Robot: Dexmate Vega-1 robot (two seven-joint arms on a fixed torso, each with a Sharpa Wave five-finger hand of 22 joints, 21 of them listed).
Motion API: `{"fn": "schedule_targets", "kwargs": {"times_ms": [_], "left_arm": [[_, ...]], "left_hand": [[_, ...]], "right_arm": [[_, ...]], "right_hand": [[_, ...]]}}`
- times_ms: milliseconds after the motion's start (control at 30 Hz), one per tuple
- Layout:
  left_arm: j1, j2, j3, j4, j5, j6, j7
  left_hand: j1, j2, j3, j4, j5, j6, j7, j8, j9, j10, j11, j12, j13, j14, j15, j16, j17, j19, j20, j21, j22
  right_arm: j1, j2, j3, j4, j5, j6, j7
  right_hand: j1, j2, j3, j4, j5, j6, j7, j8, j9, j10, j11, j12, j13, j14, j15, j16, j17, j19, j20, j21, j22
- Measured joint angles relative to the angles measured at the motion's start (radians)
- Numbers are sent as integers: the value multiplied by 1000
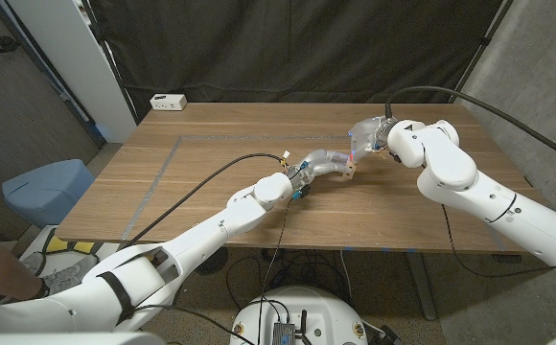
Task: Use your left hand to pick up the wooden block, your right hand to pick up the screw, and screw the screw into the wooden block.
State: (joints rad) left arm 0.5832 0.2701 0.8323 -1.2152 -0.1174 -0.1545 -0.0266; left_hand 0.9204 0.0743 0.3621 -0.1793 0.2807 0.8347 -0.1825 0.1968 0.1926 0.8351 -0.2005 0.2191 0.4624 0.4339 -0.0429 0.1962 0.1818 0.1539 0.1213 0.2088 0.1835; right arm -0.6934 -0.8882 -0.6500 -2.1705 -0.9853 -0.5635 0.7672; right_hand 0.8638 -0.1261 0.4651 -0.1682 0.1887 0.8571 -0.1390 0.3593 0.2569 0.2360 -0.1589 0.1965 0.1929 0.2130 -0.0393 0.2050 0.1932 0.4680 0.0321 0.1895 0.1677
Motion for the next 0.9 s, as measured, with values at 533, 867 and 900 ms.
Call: {"fn": "schedule_targets", "kwargs": {"times_ms": [533,867,900], "left_arm": [[1,-1,1,-2,2,4,3],[0,-3,2,0,2,4,4],[0,-3,2,0,3,4,4]], "left_hand": [[0,0,4,-4,1,0,0,0,1,2,-2,0,0,0,0,0,0,0,0,0,0],[0,0,4,-4,1,0,0,2,1,4,1,0,0,0,0,0,0,0,0,0,0],[0,0,4,-4,1,0,0,2,1,4,1,0,0,0,0,0,0,0,0,0,0]], "right_arm": [[-14,-4,6,-5,4,-4,-24],[-17,-3,7,-4,4,-7,-37],[-17,-2,7,-3,4,-8,-38]], "right_hand": [[-3,3,5,10,0,58,9,38,12,38,-2,0,0,19,-2,6,5,11,-11,0,0],[-27,26,-7,24,0,103,18,66,17,74,-6,7,0,38,2,16,9,26,-18,0,0],[-27,26,-7,26,0,108,19,68,17,75,-7,10,0,40,3,17,9,27,-20,0,0]]}}
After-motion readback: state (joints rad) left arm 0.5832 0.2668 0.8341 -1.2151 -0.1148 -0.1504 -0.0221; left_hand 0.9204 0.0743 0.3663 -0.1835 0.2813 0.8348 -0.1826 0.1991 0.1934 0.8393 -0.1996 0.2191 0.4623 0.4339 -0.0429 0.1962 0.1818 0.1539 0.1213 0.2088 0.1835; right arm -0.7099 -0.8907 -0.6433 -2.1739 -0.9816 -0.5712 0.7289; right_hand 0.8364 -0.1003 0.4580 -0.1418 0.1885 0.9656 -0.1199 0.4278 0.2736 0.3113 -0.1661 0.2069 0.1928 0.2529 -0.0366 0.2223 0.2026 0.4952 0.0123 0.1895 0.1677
